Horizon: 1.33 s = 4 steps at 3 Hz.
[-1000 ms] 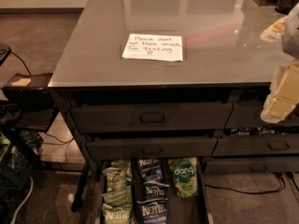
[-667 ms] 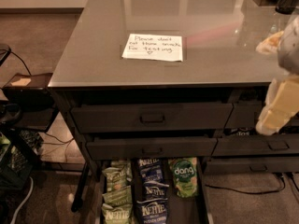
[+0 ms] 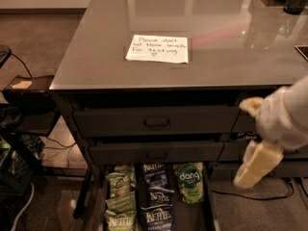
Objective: Pick green rice chip bag from bottom drawer and place on counter
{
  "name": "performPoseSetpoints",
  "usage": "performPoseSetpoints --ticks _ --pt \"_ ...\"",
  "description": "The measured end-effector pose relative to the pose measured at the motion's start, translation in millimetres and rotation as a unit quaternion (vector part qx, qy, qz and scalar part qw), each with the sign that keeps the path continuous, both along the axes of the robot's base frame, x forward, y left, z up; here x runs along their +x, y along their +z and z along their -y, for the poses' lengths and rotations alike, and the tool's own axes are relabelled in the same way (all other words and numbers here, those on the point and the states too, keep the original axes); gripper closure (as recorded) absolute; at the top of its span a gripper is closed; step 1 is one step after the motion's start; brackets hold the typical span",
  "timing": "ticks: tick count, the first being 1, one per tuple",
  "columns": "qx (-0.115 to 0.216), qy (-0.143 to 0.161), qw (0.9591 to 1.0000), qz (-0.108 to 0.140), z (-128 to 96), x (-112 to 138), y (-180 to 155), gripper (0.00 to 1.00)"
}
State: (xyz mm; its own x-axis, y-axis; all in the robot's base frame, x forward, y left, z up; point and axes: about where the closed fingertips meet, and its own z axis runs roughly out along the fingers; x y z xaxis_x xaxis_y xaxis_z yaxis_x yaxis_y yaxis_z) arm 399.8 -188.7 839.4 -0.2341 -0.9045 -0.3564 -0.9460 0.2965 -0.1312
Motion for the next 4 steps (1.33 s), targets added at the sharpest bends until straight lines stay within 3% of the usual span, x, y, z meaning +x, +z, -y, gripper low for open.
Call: performPoseSetpoints --ticks 1,2,3,4 --pt "0.028 -0.007 0.9991 -0.030 -11.6 -23.8 -83.0 0.00" --pt "0.028 -0.007 0.9991 -0.030 -11.7 -23.7 -82.9 0.00" --pt "0.030 -0.006 0.9994 -0.016 -6.0 -17.7 -114.8 0.00" --pt "0.032 0.015 0.9994 -0.006 -15.1 -6.0 -183.8 0.00"
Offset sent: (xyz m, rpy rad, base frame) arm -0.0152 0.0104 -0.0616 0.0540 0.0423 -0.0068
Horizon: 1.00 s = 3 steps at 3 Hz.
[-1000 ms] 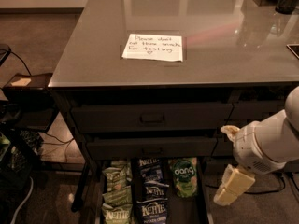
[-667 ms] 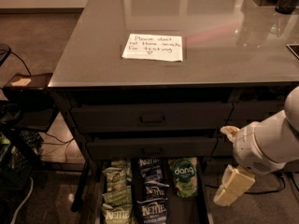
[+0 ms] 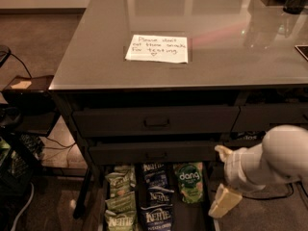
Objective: Pick green rice chip bag from bottom drawer and place on counter
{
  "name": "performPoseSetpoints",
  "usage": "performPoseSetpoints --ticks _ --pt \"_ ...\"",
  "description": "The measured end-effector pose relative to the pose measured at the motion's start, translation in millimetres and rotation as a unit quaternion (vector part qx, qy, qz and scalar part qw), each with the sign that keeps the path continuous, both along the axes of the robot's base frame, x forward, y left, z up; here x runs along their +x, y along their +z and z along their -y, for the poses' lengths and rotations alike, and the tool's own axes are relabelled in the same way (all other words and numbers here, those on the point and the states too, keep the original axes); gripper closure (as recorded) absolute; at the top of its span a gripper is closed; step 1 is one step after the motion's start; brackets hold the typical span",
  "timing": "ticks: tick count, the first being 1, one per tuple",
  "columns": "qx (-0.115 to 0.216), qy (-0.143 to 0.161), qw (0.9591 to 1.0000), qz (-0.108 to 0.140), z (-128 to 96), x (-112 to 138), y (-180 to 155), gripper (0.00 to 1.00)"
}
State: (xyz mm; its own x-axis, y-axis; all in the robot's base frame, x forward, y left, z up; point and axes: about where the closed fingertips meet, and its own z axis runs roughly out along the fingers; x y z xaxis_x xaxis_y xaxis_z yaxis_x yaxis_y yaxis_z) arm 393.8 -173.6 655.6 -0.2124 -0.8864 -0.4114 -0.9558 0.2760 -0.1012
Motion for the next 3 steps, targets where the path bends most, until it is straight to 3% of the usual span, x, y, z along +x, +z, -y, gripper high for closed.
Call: performPoseSetpoints --ticks 2,3 --pt "0.032 0.007 0.9994 -0.011 -13.1 21.6 -130.2 0.00" --pt "0.032 0.007 0.9994 -0.011 -13.0 21.6 -130.4 0.00"
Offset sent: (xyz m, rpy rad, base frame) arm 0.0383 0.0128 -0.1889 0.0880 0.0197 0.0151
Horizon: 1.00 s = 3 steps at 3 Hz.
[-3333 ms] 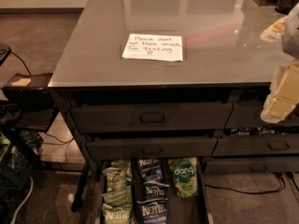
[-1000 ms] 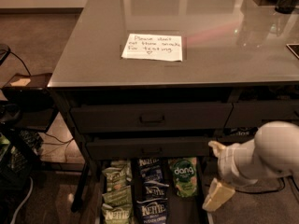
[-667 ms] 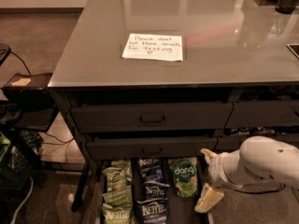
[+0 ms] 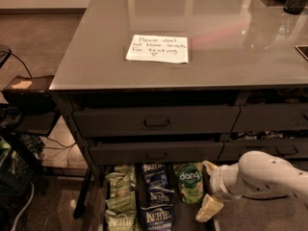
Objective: Pick green rice chip bag from bottom drawer and place on counter
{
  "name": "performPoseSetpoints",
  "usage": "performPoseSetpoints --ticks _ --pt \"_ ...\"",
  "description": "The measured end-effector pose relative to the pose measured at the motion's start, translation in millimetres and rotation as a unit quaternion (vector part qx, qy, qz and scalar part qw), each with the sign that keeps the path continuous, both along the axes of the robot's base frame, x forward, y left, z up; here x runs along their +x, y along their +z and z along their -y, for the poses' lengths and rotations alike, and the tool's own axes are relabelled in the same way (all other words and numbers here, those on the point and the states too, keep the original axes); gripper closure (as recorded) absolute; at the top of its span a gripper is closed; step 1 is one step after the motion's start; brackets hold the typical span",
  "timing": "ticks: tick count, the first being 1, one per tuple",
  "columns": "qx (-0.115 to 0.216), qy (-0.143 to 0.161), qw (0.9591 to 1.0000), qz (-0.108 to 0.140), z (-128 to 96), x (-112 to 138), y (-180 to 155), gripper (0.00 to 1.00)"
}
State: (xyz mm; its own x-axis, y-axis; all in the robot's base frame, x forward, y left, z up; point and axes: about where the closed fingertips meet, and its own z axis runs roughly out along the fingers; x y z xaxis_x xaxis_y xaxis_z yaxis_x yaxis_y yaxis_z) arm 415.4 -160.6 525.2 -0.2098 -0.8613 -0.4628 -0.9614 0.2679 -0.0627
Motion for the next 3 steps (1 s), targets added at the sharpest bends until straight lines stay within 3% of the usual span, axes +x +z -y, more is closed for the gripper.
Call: performPoseSetpoints --ticks 1,2,3 --pt "-0.018 0.008 0.9998 0.006 4.5 5.9 -22.7 0.00" --pt "-0.032 0.031 0.9986 0.028 2.1 38.7 -92.3 0.00" --pt "-0.025 0.044 0.9982 0.033 -5.1 55.4 -155.7 0.00"
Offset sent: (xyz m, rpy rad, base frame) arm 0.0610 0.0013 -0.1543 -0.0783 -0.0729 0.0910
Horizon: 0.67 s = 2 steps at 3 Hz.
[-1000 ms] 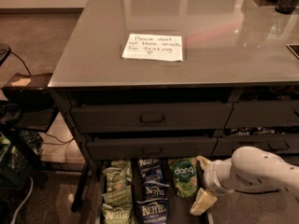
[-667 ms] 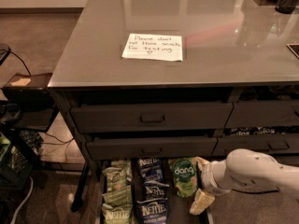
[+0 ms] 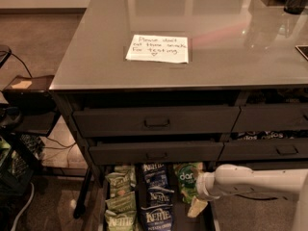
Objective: Pick green rice chip bag from bottom drawer and place on counter
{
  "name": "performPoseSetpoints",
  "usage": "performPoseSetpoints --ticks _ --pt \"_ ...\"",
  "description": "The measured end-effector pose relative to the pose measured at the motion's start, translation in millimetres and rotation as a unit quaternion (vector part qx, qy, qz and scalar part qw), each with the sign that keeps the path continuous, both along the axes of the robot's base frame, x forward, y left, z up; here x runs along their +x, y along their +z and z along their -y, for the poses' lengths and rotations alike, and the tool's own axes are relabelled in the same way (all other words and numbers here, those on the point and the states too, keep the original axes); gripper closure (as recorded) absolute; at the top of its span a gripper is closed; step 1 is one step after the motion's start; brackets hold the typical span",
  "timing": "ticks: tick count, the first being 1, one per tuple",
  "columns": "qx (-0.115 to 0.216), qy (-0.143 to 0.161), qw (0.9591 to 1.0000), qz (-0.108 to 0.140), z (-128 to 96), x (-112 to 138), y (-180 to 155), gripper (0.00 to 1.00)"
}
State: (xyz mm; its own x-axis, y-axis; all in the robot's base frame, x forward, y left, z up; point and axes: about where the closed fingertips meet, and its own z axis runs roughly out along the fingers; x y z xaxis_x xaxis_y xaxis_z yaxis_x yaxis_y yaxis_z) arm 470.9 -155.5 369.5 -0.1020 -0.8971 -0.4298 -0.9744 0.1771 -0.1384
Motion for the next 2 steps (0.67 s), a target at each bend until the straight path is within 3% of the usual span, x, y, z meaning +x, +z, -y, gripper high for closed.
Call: performPoseSetpoints --ticks 1,2 --pt "0.028 -0.012 0.9995 -0.006 11.7 18.9 -62.3 0.00" --pt "0.028 -0.012 0.9995 -0.006 11.7 19.0 -62.4 0.00"
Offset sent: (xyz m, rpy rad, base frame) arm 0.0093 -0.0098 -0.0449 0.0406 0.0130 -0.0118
